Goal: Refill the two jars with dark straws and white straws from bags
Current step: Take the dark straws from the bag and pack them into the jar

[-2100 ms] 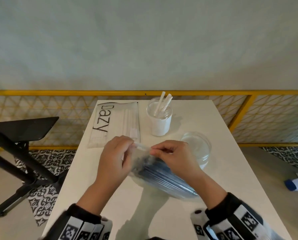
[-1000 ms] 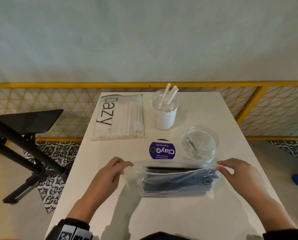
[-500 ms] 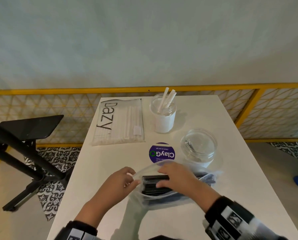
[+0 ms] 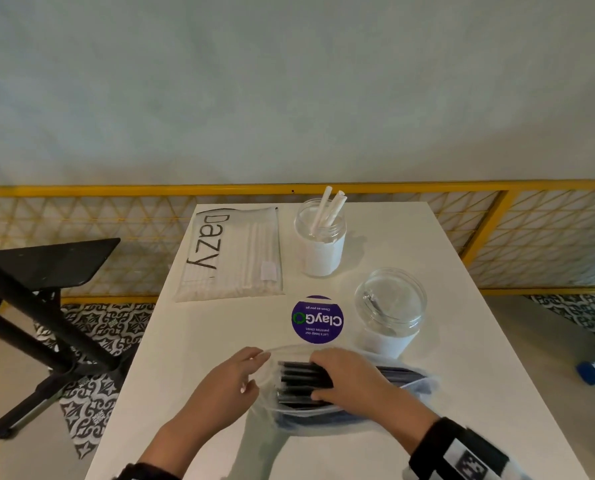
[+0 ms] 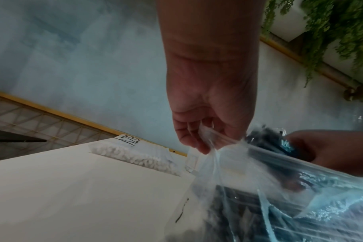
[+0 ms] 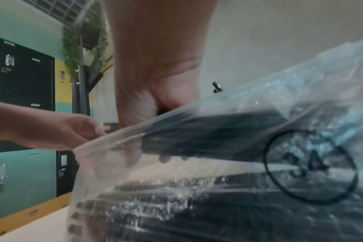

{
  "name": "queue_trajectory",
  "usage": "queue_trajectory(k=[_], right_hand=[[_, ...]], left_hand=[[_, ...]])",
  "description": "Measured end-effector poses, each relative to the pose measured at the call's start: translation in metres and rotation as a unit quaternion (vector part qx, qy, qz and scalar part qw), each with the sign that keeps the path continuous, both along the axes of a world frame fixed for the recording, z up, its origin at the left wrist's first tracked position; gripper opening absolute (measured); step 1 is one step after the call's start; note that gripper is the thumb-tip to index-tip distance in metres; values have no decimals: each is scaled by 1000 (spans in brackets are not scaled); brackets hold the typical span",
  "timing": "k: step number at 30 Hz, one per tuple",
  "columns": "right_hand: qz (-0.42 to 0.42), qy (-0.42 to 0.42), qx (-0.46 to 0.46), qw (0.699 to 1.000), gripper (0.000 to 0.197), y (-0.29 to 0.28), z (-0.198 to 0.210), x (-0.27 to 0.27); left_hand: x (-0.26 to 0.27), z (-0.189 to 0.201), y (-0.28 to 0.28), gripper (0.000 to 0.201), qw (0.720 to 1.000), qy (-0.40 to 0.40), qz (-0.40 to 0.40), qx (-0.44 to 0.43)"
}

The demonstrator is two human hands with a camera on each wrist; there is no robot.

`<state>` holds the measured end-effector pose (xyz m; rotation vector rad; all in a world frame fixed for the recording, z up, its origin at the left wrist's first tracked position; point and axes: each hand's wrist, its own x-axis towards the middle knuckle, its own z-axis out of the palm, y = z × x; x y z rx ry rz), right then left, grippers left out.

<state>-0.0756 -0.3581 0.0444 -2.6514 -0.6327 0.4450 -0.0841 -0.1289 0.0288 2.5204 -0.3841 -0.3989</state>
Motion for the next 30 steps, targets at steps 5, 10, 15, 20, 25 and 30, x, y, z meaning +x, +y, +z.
queue_trajectory(k=[5, 10, 15, 20, 25, 30], right_hand=[[-99, -4, 192, 976, 17, -19, 47, -2], [-277, -117, 408, 862, 21, -50, 131, 9], [-332, -281, 522, 734, 17, -79, 158, 36], [-372, -130, 460, 795, 16, -69, 112, 52], [-306, 8, 243, 921, 34, -80, 57, 66], [-209, 39, 239, 948, 74, -84, 50, 57]], left_hand=[[5, -2, -1, 55, 1000, 10, -3, -12], [9, -1, -3, 54, 999, 21, -18, -17], [10, -3, -4, 53, 999, 34, -23, -12], [9, -1, -3, 53, 999, 37, -20, 1], [6, -3, 0, 54, 1000, 26, -16, 0], [5, -4, -1, 54, 1000, 22, -14, 4]])
